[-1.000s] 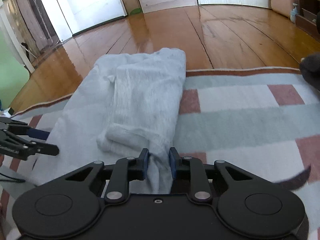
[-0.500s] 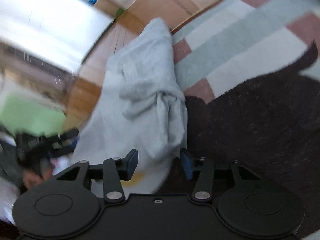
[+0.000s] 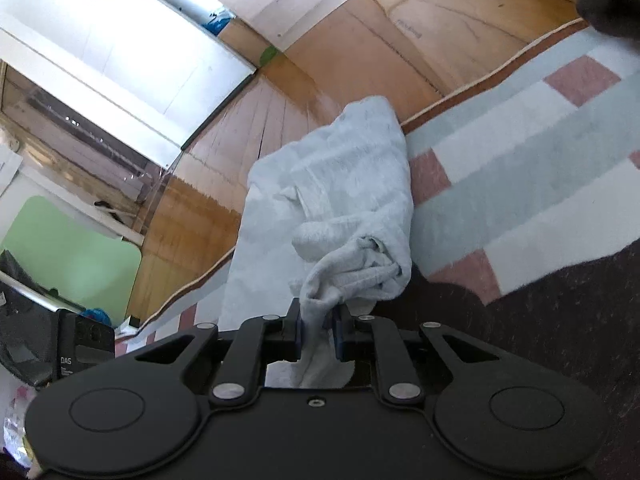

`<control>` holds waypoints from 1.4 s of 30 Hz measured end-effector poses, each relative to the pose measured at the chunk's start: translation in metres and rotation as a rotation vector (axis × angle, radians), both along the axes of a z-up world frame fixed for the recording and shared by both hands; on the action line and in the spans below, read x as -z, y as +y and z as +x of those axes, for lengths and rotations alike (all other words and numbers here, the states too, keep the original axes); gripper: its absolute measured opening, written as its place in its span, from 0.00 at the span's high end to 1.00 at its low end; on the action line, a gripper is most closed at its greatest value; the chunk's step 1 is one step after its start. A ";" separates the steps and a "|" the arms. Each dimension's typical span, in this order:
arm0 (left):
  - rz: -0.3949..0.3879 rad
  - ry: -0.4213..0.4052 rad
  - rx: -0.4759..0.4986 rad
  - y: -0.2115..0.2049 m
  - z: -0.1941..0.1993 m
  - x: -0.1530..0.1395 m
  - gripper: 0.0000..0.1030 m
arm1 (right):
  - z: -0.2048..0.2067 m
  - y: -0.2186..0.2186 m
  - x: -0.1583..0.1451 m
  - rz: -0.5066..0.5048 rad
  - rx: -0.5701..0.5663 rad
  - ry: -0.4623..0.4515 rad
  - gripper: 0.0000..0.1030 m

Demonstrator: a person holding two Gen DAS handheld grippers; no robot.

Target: Fold clothes

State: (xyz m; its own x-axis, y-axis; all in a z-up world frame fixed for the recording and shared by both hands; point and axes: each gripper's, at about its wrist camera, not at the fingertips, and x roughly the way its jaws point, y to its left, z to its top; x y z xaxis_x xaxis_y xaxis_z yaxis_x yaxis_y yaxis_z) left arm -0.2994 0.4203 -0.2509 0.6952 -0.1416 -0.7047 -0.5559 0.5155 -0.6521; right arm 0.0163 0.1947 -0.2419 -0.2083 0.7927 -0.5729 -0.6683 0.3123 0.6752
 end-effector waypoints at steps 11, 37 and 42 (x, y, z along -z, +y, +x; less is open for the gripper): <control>0.102 -0.101 -0.058 -0.027 -0.041 -0.050 0.94 | -0.023 -0.050 -0.033 0.011 0.000 0.082 0.86; 0.077 -0.077 -0.186 0.098 0.018 0.002 0.92 | 0.103 0.131 0.028 -0.301 0.278 0.497 0.80; -0.016 -0.235 -0.222 0.104 -0.016 0.001 0.89 | 0.110 0.100 0.007 -0.080 0.185 0.495 0.47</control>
